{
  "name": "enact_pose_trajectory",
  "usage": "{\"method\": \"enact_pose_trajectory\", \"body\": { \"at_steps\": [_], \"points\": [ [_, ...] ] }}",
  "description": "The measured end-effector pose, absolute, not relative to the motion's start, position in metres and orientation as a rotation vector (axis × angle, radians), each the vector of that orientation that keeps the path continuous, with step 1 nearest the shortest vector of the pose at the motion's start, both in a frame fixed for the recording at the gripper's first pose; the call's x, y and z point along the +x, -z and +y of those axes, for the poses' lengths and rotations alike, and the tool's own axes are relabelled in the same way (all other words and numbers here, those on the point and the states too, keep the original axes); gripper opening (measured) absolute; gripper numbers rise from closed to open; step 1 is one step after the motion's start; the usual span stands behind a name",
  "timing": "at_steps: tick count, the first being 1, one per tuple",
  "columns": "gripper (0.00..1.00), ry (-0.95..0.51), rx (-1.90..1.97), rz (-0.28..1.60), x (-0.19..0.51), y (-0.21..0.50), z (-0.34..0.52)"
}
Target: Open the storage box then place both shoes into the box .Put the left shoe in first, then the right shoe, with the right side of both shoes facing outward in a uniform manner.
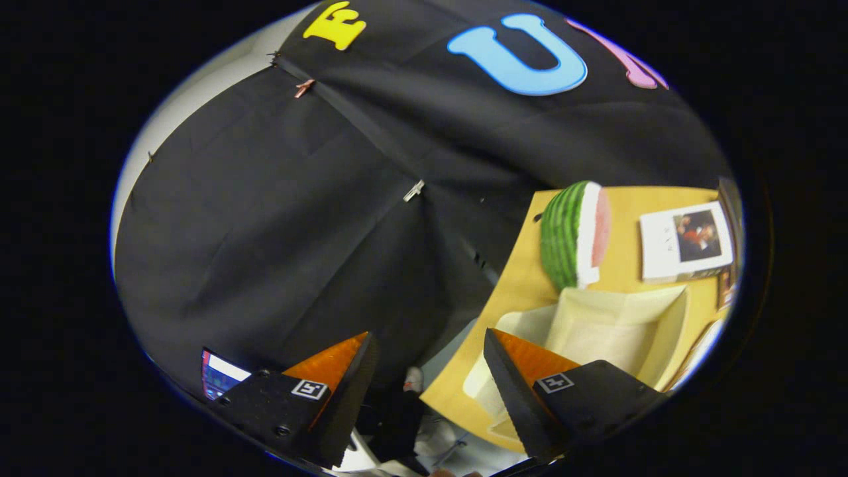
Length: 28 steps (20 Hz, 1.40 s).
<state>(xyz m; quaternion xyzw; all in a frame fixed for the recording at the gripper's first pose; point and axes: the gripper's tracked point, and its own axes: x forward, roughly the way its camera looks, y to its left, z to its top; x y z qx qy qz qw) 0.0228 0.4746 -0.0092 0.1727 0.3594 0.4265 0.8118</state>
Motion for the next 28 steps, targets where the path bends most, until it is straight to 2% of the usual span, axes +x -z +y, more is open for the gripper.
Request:
{"method": "enact_pose_trajectory", "body": {
  "at_steps": [7, 17, 21, 28],
  "points": [
    [0.98, -0.654, 0.180, 0.640, 0.081, 0.042, 0.316],
    [0.98, -0.359, 0.025, 0.697, 0.100, 0.151, 0.112],
    [0.98, -0.318, 0.006, 0.770, 0.077, 0.205, 0.074],
    [0.99, -0.354, -0.025, 0.950, 0.049, 0.296, 0.075]
  ]
}}
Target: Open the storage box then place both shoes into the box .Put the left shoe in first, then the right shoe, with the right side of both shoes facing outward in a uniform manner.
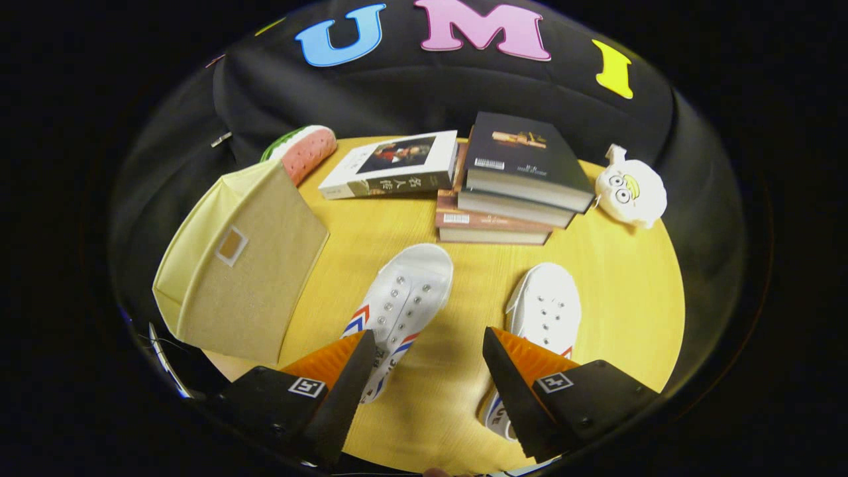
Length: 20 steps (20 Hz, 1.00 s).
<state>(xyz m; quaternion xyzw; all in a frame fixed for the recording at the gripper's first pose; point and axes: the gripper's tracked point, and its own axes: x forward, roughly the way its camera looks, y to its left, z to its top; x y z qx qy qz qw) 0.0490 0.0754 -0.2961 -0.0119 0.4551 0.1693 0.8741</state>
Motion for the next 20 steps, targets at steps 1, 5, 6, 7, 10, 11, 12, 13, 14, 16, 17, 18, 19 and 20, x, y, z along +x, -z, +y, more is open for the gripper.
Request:
{"method": "enact_pose_trajectory", "body": {
  "at_steps": [1, 5, 6, 7, 10, 11, 12, 13, 14, 16, 17, 18, 19, 20],
  "points": [
    [0.99, -0.351, -0.028, 0.960, 0.051, 0.306, 0.077],
    [0.99, -0.349, 0.001, 1.034, 0.055, 0.339, 0.082],
    [0.99, -0.350, 0.018, 1.058, 0.054, 0.347, 0.085],
    [0.99, -0.364, 0.035, 1.086, 0.052, 0.354, 0.088],
    [0.90, -0.402, 0.114, 1.127, 0.051, 0.356, 0.097],
    [0.81, -0.411, 0.136, 1.125, 0.051, 0.355, 0.100],
    [0.77, -0.435, 0.171, 1.144, 0.046, 0.354, 0.107],
    [0.61, -0.426, 0.208, 1.154, 0.045, 0.352, 0.110],
    [0.50, -0.411, 0.227, 1.162, 0.047, 0.354, 0.110],
    [0.35, -0.399, 0.252, 1.180, 0.046, 0.354, 0.108],
    [0.31, -0.377, 0.311, 1.188, 0.048, 0.354, 0.108],
    [0.23, -0.366, 0.360, 1.202, 0.048, 0.352, 0.106],
    [0.17, -0.356, 0.409, 1.214, 0.047, 0.355, 0.108],
    [0.11, -0.354, 0.450, 1.226, 0.048, 0.352, 0.106]
  ]
}}
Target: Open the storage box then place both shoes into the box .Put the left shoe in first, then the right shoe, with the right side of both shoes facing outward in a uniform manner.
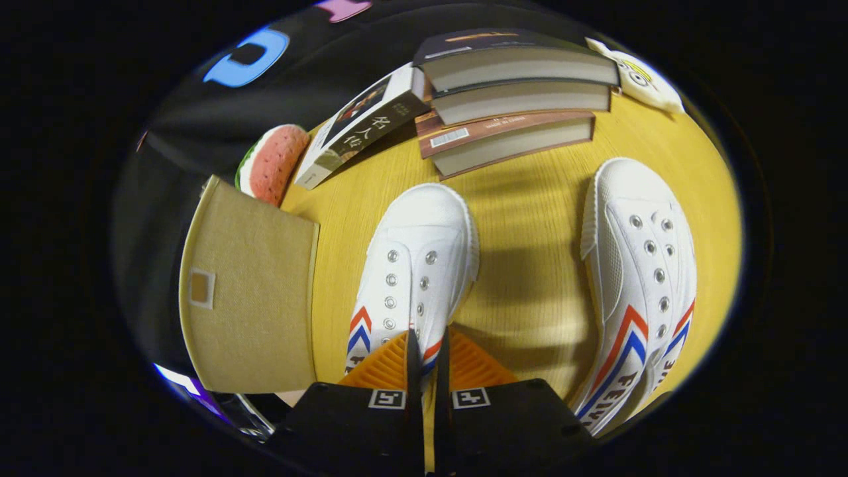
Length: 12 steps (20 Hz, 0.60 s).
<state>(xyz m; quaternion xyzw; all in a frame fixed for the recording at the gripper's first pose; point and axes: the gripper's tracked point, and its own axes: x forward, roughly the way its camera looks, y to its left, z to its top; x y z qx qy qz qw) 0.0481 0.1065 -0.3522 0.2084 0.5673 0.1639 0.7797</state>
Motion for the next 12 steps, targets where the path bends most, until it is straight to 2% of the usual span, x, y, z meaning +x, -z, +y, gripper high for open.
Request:
{"method": "enact_pose_trajectory", "body": {
  "at_steps": [3, 8, 12],
  "points": [
    [0.05, -0.352, 0.445, 1.218, 0.047, 0.348, 0.106],
    [0.05, -0.338, 0.500, 1.194, 0.038, 0.307, 0.111],
    [0.05, -0.286, 0.528, 1.121, 0.044, 0.247, 0.109]
  ]
}}
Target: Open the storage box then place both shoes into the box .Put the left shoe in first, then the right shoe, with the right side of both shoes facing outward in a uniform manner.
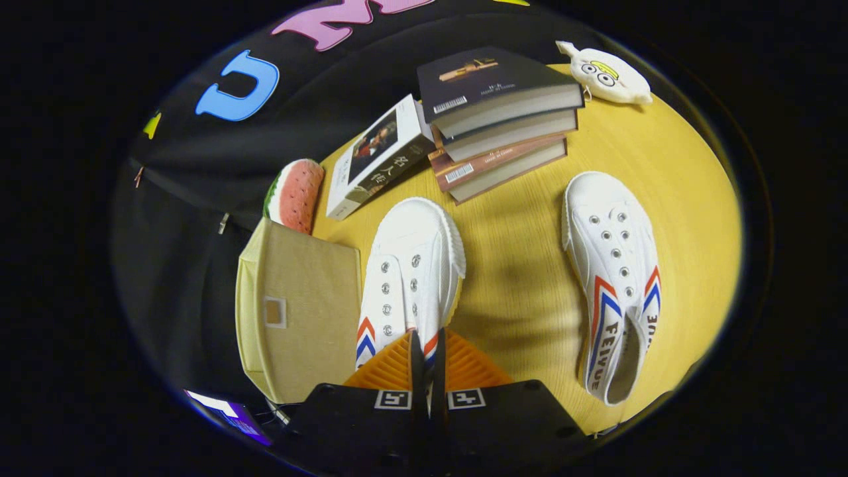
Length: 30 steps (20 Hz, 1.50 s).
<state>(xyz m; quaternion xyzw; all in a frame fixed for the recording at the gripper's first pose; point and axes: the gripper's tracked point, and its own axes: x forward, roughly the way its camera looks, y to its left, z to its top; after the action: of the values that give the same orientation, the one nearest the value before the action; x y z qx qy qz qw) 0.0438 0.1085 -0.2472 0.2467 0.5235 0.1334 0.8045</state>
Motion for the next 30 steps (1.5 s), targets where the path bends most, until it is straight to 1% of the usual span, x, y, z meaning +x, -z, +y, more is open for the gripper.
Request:
{"method": "enact_pose_trajectory", "body": {
  "at_steps": [6, 9, 11, 15, 19, 25, 30],
  "points": [
    [0.05, -0.241, 0.571, 1.008, 0.048, 0.152, 0.133],
    [0.05, -0.270, 0.627, 0.977, 0.044, 0.117, 0.174],
    [0.05, -0.298, 0.636, 0.989, 0.036, 0.105, 0.210],
    [0.05, -0.395, 0.622, 1.017, 0.022, 0.099, 0.292],
    [0.05, -0.437, 0.607, 1.054, 0.015, 0.117, 0.351],
    [0.05, -0.423, 0.542, 1.104, 0.019, 0.152, 0.391],
    [0.05, -0.375, 0.485, 1.121, 0.024, 0.173, 0.392]
  ]
}}
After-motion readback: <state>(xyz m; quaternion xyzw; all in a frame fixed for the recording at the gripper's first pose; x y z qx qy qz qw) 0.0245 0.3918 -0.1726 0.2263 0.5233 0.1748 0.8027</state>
